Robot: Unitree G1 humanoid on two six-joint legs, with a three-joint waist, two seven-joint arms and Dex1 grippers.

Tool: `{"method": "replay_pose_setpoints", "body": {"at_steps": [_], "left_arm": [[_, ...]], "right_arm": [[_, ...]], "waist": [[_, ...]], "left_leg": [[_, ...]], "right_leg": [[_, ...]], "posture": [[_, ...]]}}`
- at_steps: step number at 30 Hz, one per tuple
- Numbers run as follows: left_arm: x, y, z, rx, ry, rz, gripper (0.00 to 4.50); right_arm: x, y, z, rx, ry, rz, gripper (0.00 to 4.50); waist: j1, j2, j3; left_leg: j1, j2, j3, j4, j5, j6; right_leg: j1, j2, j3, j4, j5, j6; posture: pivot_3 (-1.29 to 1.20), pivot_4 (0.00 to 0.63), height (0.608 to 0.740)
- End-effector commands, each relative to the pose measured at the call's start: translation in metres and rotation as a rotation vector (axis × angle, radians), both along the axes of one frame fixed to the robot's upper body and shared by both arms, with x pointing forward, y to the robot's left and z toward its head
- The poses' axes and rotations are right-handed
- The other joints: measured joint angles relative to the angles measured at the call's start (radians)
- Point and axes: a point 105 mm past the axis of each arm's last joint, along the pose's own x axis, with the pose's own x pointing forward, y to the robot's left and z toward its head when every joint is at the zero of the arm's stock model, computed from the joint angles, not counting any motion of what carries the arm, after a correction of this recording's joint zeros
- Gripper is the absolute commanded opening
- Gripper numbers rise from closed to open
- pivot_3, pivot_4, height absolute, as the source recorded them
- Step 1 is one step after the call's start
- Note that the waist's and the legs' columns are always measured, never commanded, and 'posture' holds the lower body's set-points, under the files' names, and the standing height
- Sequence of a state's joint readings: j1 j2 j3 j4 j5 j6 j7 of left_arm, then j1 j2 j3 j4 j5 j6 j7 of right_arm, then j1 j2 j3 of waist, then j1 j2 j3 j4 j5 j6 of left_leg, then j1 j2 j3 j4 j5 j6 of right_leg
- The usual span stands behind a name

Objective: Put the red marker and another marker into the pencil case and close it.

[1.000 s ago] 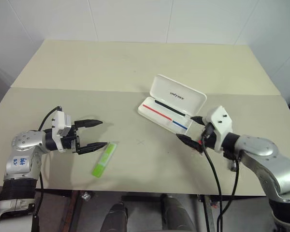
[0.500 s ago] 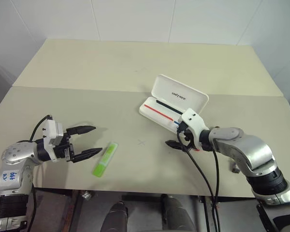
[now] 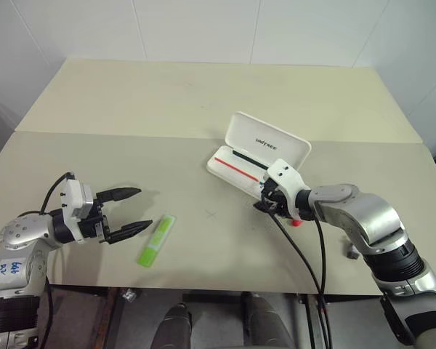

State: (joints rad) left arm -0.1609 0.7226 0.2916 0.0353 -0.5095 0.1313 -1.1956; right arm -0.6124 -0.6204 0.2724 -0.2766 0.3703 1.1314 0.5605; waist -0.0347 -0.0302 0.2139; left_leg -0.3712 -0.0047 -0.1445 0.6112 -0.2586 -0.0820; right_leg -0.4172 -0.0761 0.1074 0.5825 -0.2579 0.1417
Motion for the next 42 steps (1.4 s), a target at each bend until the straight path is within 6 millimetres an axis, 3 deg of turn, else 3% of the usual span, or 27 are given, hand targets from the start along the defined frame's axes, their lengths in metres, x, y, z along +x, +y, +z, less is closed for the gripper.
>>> {"method": "replay_pose_setpoints", "body": {"at_steps": [1, 7, 11, 23, 34, 42], "left_arm": [[0.003, -0.003, 0.011, 0.013, -0.033, -0.030, 4.50], [0.009, -0.008, 0.012, 0.018, -0.028, -0.065, 4.50], [0.012, -0.010, 0.013, 0.018, -0.030, -0.084, 4.50], [0.018, -0.018, 0.016, -0.005, -0.038, -0.155, 4.50], [0.010, -0.007, 0.023, -0.025, -0.038, -0.182, 4.50], [0.007, -0.007, 0.023, -0.037, -0.032, -0.209, 4.50]], "right_arm": [[-0.006, 0.007, 0.011, 0.043, -0.067, 0.053, 0.03], [-0.014, 0.017, 0.031, 0.155, -0.300, 0.132, 0.03], [-0.030, 0.025, 0.038, 0.151, -0.446, 0.298, 0.03], [-0.060, 0.019, 0.019, 0.041, -0.306, 0.458, 0.03], [-0.089, 0.004, 0.005, -0.068, -0.174, 0.638, 0.03], [-0.091, -0.003, -0.004, -0.112, -0.141, 0.696, 0.03]], "waist": [[0.001, 0.000, 0.000], [-0.002, 0.000, 0.000], [-0.004, 0.000, 0.000], [-0.001, 0.000, 0.000], [0.003, 0.000, 0.000], [0.003, 0.000, 0.000]], "left_leg": [[0.000, 0.000, 0.000, 0.000, 0.000, 0.000], [0.000, 0.000, 0.000, 0.000, -0.001, 0.000], [0.000, 0.000, 0.001, 0.000, -0.001, 0.000], [0.000, 0.000, 0.001, 0.000, -0.001, 0.000], [0.000, 0.000, 0.001, 0.000, -0.001, 0.000], [0.000, 0.000, 0.001, 0.001, -0.001, 0.000]], "right_leg": [[0.000, 0.000, 0.000, 0.000, 0.000, 0.000], [0.000, 0.000, 0.000, 0.000, 0.000, 0.001], [0.000, 0.000, 0.000, 0.000, 0.000, 0.002], [0.000, 0.000, 0.000, 0.001, -0.001, 0.001], [0.000, 0.000, 0.000, 0.001, -0.001, 0.001], [0.000, 0.000, 0.000, 0.001, -0.001, 0.001]], "posture": [[0.00, 0.150, 0.740], [0.00, 0.150, 0.740], [0.00, 0.150, 0.740], [0.00, 0.150, 0.740], [0.00, 0.150, 0.740], [0.00, 0.150, 0.740]]}}
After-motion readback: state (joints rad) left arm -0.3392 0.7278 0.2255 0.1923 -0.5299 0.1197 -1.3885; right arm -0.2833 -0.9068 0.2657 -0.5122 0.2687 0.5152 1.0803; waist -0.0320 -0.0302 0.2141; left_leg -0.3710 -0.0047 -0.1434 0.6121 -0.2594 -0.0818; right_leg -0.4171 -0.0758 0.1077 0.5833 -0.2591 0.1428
